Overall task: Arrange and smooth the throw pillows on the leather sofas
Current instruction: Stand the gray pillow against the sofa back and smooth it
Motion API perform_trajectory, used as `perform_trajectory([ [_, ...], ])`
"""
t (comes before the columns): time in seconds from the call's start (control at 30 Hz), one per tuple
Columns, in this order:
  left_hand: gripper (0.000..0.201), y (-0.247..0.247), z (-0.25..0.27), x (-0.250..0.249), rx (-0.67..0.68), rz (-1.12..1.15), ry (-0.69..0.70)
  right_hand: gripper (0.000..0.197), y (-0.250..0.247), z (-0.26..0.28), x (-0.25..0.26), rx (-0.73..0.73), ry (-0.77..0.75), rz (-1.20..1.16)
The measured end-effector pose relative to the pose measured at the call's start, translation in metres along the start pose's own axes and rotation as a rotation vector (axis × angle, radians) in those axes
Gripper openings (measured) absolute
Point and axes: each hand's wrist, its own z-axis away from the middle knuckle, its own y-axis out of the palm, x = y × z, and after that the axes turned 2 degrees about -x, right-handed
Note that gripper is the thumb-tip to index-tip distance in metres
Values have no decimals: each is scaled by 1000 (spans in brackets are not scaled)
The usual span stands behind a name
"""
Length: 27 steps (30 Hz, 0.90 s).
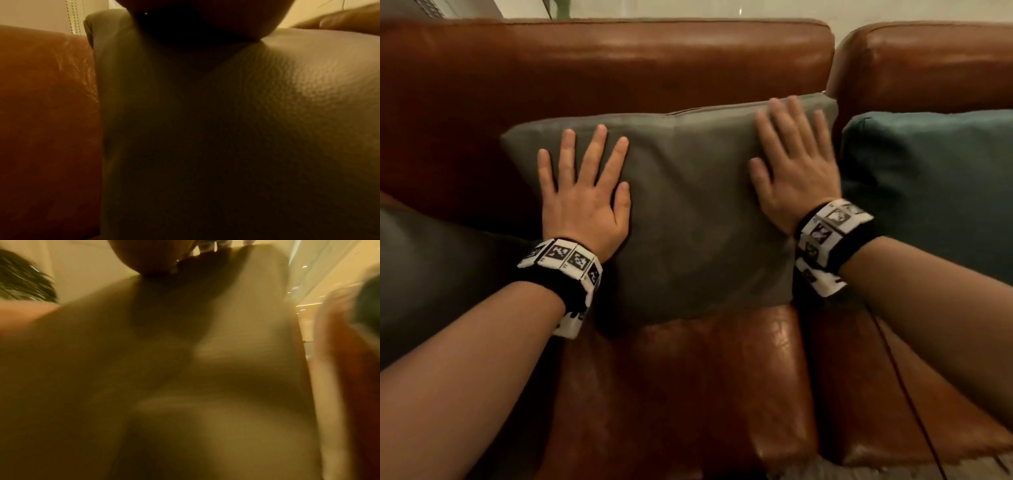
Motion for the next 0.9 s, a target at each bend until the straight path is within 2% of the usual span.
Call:
perform_trajectory([
  [0.03, 58, 1, 1, 1, -4, 0, 1, 63, 6, 8, 19, -52, -66, -18],
  [0.1, 58, 1, 0, 3, -12, 6, 8, 60, 29, 39, 58, -73, -298, -43],
  [0.17, 58, 2, -1, 4, -17, 6, 21, 60, 64, 92, 82, 2, -630, 13],
  [0.23, 58, 3, -1, 5, -23, 7, 24, 65, 99, 146, 75, 112, -863, 174],
  [0.3, 58, 5, 0, 5, -24, 12, 13, 82, 116, 177, 60, 191, -909, 311],
  [0.37, 58, 6, -1, 5, -48, 10, 6, 89, 118, 176, 51, 168, -865, 259],
  [0.4, 58, 6, -1, 4, -58, 13, 7, 86, 119, 171, 49, 115, -858, 190],
  [0.47, 58, 7, -3, 5, -72, 42, 12, 68, 113, 154, 49, -30, -846, 75],
  [0.53, 58, 8, -2, 8, -76, 73, 8, 54, 101, 133, 48, -163, -753, 17],
  [0.63, 59, 7, -2, 6, -77, 96, -11, 57, 84, 105, 36, -271, -492, -73],
  [0.77, 58, 14, -2, 5, -90, 94, -9, 62, 83, 100, 30, -262, 133, -232],
  [0.9, 57, 21, 6, 11, -62, 94, -13, 65, 94, 125, 56, -310, 700, -641],
])
